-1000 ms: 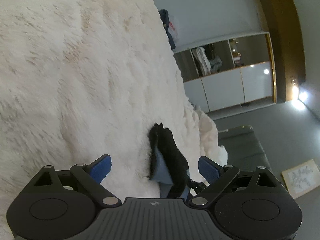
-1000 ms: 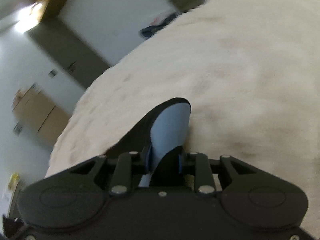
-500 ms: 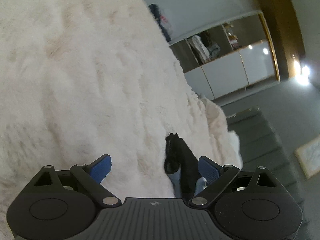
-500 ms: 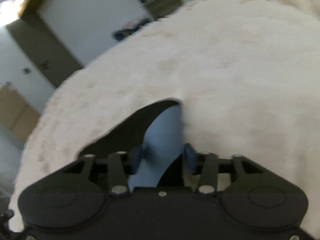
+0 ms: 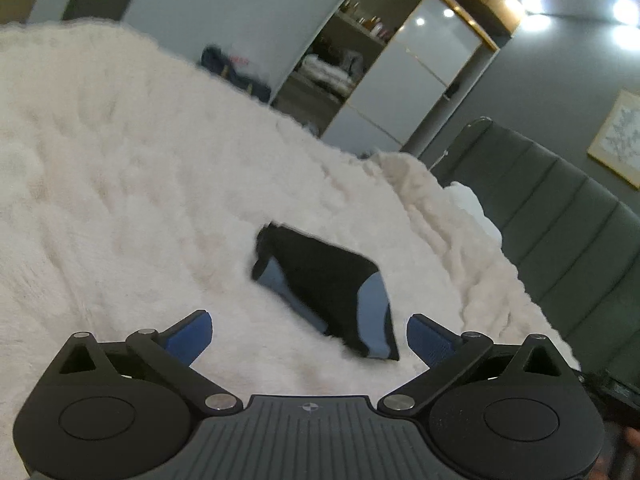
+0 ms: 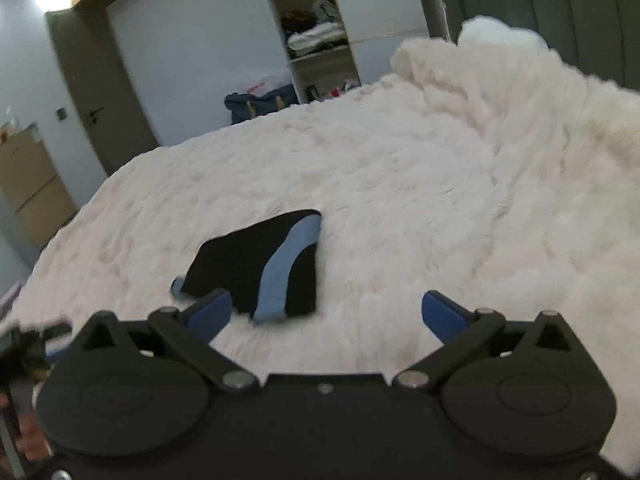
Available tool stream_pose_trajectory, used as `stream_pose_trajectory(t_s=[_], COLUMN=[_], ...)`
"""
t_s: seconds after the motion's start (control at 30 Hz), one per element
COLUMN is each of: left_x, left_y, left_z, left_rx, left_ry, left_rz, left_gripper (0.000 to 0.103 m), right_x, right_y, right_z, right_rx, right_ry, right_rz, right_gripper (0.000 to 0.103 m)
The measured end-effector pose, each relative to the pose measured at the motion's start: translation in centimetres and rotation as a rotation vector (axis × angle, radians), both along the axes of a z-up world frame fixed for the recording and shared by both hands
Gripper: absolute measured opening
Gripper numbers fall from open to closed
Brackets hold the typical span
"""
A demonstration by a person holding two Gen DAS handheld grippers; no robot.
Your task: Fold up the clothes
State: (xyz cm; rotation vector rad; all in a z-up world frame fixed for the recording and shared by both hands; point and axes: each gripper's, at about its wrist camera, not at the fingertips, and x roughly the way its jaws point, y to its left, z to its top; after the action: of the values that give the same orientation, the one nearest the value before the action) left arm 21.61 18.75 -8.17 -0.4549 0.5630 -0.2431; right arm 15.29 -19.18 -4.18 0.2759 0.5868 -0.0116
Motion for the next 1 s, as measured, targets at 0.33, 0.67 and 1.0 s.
stream_pose_trajectory(t_s=[0.33,0.67,1.0], left_x=[-4.5,-7.9,-8.1], left_y=[-7.6,-13.2,-14.4], left_z=[5.2,6.1,5.8], left_rx=[0.253,0.478,0.474], left_ry=[0.129,0.098,0.108], left_rz=[-0.030,-0.025,-0.051], left_gripper=[0.103,0.103,0.103], right_x=[-4.5,-6.2,-6.1], right_y=[6.1,8.4,7.6], right_z=[4.8,4.4,3.8], right_rx=[-0.194,-0.276,-0.233], right_ry=[0.006,0.074,0.093], right_rz=[0.016,0.082,0.070], right_gripper=[0.103,0.103,0.103])
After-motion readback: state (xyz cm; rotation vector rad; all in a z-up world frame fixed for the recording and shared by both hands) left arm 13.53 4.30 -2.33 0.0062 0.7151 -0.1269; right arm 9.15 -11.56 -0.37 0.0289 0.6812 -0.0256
